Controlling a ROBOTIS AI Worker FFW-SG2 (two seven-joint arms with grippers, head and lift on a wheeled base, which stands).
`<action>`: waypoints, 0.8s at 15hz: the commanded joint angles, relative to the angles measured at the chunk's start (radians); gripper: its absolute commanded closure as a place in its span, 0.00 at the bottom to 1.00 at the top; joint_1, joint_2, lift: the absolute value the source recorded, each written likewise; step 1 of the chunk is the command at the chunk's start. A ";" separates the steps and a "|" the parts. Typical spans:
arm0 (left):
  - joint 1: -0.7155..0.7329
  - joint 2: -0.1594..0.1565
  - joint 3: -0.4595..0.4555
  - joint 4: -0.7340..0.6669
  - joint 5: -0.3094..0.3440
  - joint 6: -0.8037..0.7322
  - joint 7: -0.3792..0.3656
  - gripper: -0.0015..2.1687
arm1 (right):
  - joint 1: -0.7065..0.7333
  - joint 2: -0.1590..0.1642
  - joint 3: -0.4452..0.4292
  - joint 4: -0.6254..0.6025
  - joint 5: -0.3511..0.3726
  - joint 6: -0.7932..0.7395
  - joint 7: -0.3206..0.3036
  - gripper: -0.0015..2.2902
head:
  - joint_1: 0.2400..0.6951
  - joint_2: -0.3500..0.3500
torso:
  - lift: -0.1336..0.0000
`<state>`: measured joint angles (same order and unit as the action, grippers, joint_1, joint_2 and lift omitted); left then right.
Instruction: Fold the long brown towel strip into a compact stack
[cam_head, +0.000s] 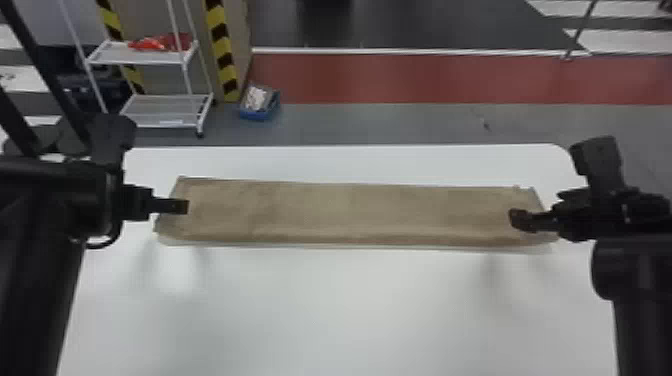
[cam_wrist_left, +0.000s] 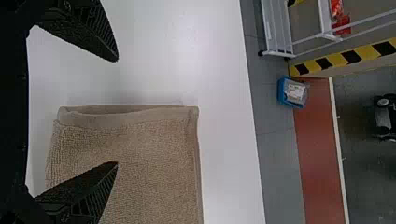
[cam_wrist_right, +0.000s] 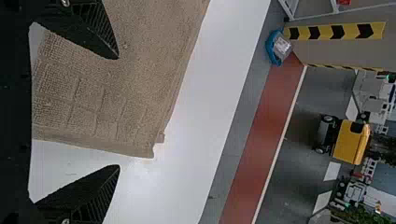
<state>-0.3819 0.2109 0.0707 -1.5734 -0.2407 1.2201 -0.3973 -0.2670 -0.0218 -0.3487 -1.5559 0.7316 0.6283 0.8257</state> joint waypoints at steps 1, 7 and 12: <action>-0.002 -0.004 -0.002 0.000 -0.003 0.000 0.000 0.04 | 0.011 0.000 -0.006 -0.019 -0.009 0.000 0.001 0.01 | 1.00 0.49 | 0.08; -0.008 -0.019 -0.008 -0.002 -0.014 0.025 0.000 0.04 | 0.032 -0.012 -0.023 -0.027 -0.043 -0.003 0.001 0.01 | 1.00 0.47 | 0.08; -0.057 -0.021 -0.014 0.047 -0.014 -0.024 0.012 0.04 | 0.048 -0.027 -0.033 -0.027 -0.057 -0.006 0.003 0.01 | 1.00 0.45 | 0.08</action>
<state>-0.4216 0.1904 0.0582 -1.5543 -0.2550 1.2207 -0.3887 -0.2228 -0.0466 -0.3805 -1.5831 0.6760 0.6222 0.8277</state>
